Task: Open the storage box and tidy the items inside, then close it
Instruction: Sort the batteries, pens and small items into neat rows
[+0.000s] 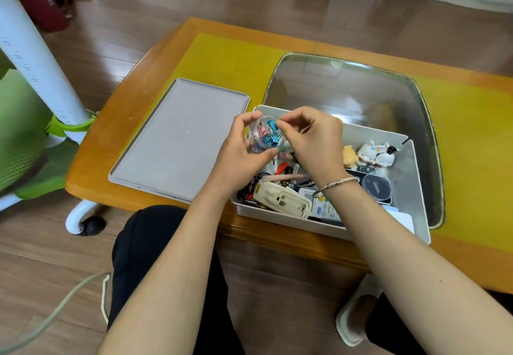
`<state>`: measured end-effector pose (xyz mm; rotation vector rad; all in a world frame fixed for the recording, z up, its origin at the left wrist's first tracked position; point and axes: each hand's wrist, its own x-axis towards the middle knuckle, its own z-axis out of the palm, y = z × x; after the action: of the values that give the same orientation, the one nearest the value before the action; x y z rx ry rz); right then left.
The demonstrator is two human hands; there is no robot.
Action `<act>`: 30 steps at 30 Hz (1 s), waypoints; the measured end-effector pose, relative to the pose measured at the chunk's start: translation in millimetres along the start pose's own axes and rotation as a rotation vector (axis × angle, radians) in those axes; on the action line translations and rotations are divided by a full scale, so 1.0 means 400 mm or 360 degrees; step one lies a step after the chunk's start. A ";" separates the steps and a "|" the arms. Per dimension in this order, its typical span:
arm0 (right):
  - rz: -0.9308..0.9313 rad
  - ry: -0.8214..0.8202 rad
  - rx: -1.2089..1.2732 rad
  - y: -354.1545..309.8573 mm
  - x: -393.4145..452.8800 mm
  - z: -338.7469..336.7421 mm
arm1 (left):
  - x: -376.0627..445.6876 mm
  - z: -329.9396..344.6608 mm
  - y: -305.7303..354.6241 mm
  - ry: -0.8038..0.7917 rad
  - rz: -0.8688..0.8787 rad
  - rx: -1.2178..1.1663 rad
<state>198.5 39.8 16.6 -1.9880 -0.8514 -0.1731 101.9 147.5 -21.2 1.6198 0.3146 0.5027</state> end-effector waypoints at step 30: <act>0.0093 -0.0799 -0.0993 0.095 0.080 0.176 | 0.016 -0.027 -0.019 0.0826 0.0052 0.0356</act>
<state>231.6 100.4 -35.2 -2.7021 -1.1492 0.1213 102.7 160.7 -27.2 1.6930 0.7536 0.9409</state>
